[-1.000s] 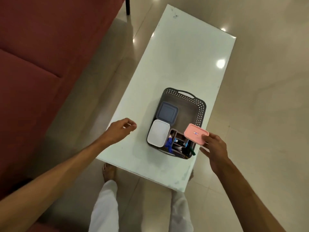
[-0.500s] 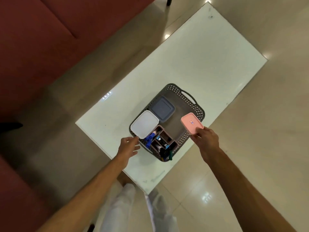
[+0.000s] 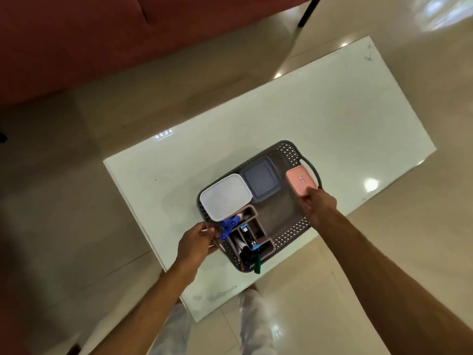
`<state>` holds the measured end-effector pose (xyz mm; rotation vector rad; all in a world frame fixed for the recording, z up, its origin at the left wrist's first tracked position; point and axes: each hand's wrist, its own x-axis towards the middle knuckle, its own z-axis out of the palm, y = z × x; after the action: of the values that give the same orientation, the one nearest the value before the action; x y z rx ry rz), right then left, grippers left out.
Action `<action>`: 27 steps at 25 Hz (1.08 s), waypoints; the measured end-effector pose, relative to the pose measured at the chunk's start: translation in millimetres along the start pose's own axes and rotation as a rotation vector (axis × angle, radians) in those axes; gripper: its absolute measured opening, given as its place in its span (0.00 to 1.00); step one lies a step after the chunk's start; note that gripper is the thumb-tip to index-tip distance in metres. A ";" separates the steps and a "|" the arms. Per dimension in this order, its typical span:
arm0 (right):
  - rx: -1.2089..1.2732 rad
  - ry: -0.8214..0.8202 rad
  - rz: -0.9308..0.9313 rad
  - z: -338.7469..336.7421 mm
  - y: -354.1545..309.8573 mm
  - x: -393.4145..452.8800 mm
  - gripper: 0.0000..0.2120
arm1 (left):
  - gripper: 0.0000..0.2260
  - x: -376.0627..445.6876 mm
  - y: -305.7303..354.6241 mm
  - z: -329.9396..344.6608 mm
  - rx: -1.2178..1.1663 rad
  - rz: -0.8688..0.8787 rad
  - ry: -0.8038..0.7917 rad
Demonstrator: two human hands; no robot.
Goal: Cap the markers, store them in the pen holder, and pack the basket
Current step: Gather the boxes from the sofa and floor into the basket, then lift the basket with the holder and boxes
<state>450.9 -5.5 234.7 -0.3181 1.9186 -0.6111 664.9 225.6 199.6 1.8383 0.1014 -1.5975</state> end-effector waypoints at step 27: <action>-0.817 -0.629 -0.397 -106.9 1.9 10.3 0.12 | 0.09 -110.4 -136.5 16.9 -0.265 0.283 0.310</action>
<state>349.7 20.0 260.0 -1.2686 1.3990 0.0805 558.7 361.0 238.6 1.7856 0.1742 -1.0469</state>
